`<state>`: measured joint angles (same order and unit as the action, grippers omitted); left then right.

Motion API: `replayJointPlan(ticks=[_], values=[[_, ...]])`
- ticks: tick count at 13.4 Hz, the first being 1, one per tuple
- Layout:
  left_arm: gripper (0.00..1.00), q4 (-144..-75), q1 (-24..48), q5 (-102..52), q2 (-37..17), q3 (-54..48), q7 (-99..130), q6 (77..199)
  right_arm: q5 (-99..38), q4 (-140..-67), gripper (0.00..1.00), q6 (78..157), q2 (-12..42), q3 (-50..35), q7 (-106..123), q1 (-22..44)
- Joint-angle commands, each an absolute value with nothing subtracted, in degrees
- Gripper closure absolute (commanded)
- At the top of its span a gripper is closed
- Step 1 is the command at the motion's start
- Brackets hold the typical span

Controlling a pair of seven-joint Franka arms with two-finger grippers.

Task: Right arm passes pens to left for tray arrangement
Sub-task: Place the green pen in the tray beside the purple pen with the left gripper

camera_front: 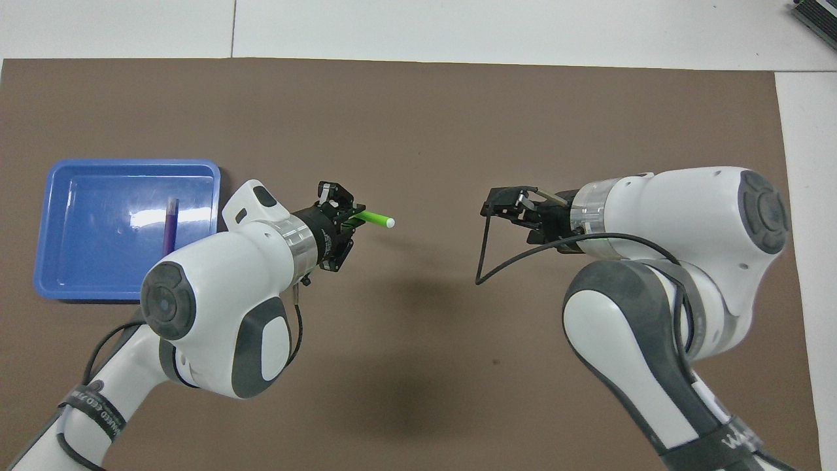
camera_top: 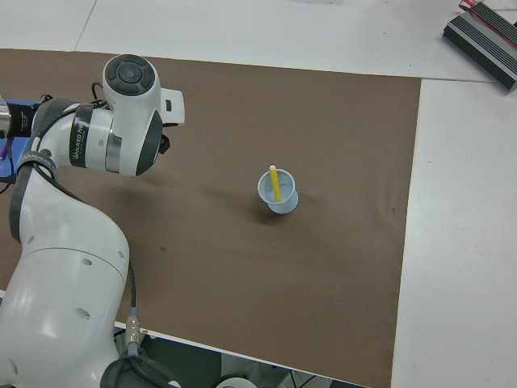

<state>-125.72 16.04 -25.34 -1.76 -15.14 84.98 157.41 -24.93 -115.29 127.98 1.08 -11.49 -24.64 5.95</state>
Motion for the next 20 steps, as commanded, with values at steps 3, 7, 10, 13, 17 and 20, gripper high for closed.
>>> replayJointPlan(ticks=[3,7,10,13,17,20], values=[[1.0,-125.6,9.77,-25.49,1.14,-14.94,58.69,140.4,-14.26,-116.28,0.0,122.78,-0.35,-11.95,3.46,-1.92],[1.0,-125.07,3.45,-21.65,2.19,-14.76,40.81,130.45,-3.9,-117.68,0.24,122.69,0.35,-11.95,18.96,-6.05],[1.0,-122.35,-1.48,-14.43,2.02,-14.68,30.8,123.6,0.26,-120.75,0.39,125.41,1.32,-11.95,23.02,-9.13],[1.0,-120.86,-8.5,-8.98,1.85,-14.68,17.36,119.37,4.38,-121.38,0.47,125.95,1.32,-11.95,28.55,-12.12],[1.0,-119.79,-15.63,-4.05,1.49,-14.68,2.41,118.48,4.57,-121.46,0.48,126.64,2.19,-11.95,28.65,-12.92],[1.0,-119.97,-18.45,-0.81,0.8,-14.68,-3.41,119.87,4.57,-122.08,0.48,128.84,3.42,-11.95,28.65,-13.36]])
